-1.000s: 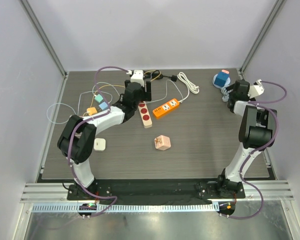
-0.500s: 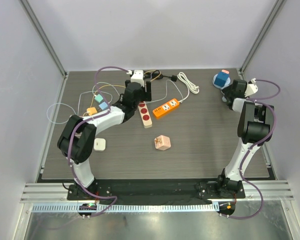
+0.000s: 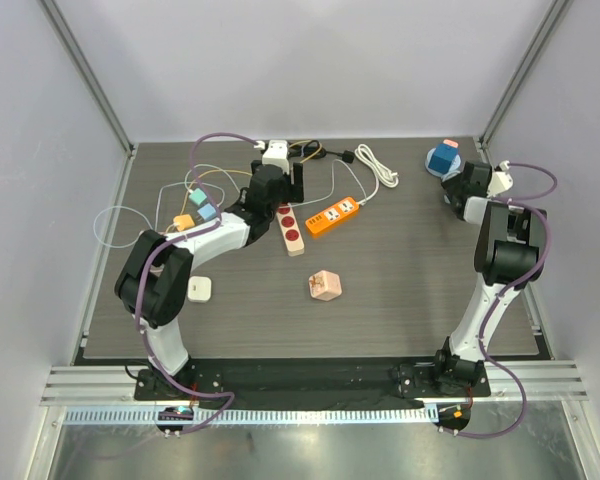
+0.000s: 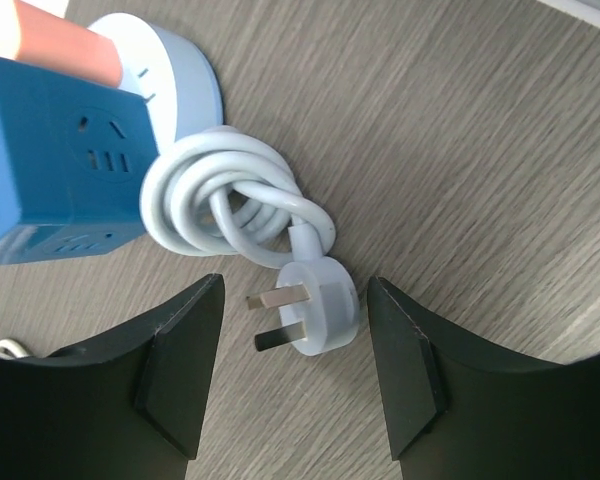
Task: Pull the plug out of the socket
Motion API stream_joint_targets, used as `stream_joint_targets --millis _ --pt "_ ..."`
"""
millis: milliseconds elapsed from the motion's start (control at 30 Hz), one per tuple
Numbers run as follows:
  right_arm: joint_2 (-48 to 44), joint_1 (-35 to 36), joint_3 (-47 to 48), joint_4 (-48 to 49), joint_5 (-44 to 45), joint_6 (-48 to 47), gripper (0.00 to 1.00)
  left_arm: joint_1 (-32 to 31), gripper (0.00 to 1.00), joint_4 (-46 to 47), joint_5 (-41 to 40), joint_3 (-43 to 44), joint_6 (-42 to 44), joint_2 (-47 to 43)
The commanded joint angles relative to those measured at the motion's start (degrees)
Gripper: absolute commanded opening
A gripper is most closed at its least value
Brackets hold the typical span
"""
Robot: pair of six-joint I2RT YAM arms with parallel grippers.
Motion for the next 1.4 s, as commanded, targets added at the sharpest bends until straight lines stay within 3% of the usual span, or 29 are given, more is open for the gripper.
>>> stream_joint_targets --millis 0,100,267,500,800,1133,1233,1367 --pt "0.8 -0.52 2.2 1.19 0.06 0.65 0.64 -0.4 0.75 1.91 0.51 1.41 -0.62 -0.21" --pt "1.5 -0.61 2.55 1.19 -0.64 0.56 0.62 -0.58 0.75 1.91 0.34 1.49 -0.62 -0.12" --pt "2.29 -0.69 2.82 1.36 -3.72 0.3 0.38 -0.84 0.75 1.91 0.07 1.49 -0.79 -0.21" --pt "0.19 -0.52 -0.25 2.68 -5.74 1.09 0.14 -0.93 0.75 1.82 -0.11 1.76 -1.14 -0.12" --pt "-11.05 3.34 -14.03 4.8 -7.77 3.64 0.13 -0.93 0.76 3.31 2.7 0.88 -3.52 -0.73" --pt "-34.52 16.79 -37.78 2.78 -3.9 6.97 0.13 -0.93 0.76 6.3 5.95 -2.28 -2.99 -2.76" --pt "-39.09 18.29 -38.84 -0.99 -5.05 6.72 0.19 -1.11 0.8 8.23 9.46 -3.07 -3.95 -3.11" --pt "-43.84 18.91 -39.72 -3.99 -4.69 5.57 0.34 -1.72 0.83 11.48 15.53 -3.69 -5.1 -3.11"
